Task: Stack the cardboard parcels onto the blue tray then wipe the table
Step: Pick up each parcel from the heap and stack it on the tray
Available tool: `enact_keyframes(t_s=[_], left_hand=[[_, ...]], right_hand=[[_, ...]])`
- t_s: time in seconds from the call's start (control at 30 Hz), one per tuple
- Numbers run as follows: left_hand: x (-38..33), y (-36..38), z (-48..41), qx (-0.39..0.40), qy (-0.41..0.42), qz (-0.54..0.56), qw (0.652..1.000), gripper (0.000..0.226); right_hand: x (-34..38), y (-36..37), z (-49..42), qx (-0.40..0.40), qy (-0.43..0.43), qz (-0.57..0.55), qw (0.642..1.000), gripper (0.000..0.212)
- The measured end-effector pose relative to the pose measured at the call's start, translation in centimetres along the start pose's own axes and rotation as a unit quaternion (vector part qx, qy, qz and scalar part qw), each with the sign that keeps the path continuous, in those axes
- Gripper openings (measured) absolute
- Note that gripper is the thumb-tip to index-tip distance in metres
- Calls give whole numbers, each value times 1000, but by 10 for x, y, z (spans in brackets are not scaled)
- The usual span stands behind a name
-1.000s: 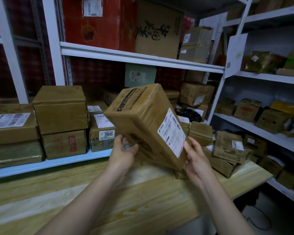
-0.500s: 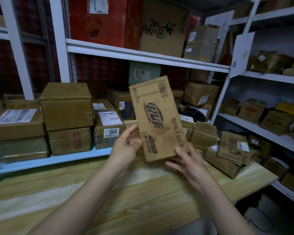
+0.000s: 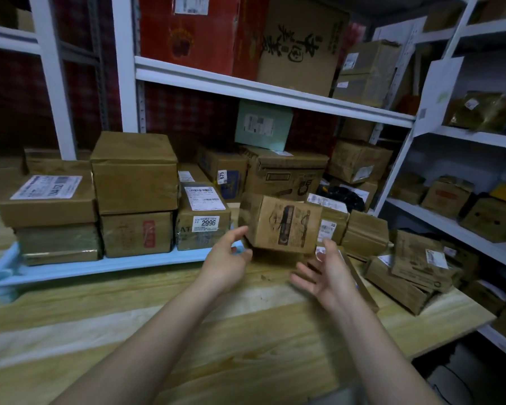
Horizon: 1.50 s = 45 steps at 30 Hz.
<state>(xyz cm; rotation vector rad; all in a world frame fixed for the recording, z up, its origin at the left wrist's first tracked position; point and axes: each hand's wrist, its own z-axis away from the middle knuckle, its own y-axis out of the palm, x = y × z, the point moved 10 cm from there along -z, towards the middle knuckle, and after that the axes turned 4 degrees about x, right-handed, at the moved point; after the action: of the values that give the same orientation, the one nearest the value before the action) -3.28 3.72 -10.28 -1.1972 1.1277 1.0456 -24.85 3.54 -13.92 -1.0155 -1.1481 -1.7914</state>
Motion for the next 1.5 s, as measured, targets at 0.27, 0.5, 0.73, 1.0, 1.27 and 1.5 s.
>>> enact_keyframes(t_s=[0.27,0.5,0.73,1.0,1.27,1.5], left_hand=[[0,20,-3,25,-22,43,999,52],[-14,24,-1,38,19,36,998,47],[18,-20,-6,-24,-20,-175,984,45],[71,-63,2,8,-123,-340,932,39],[85,-80,-2,19,-95,-406,909,37],[86,-80,-7,29,-85,-430,898,40]], right_hand=[[-8,-6,-6,28,71,38,996,53],[-6,-1,-6,-5,53,-17,998,13],[17,39,-4,43,-24,-85,995,15],[31,143,-1,119,-2,13,993,24],[34,177,-21,133,-17,130,982,41],[36,182,-30,108,-111,264,952,45]])
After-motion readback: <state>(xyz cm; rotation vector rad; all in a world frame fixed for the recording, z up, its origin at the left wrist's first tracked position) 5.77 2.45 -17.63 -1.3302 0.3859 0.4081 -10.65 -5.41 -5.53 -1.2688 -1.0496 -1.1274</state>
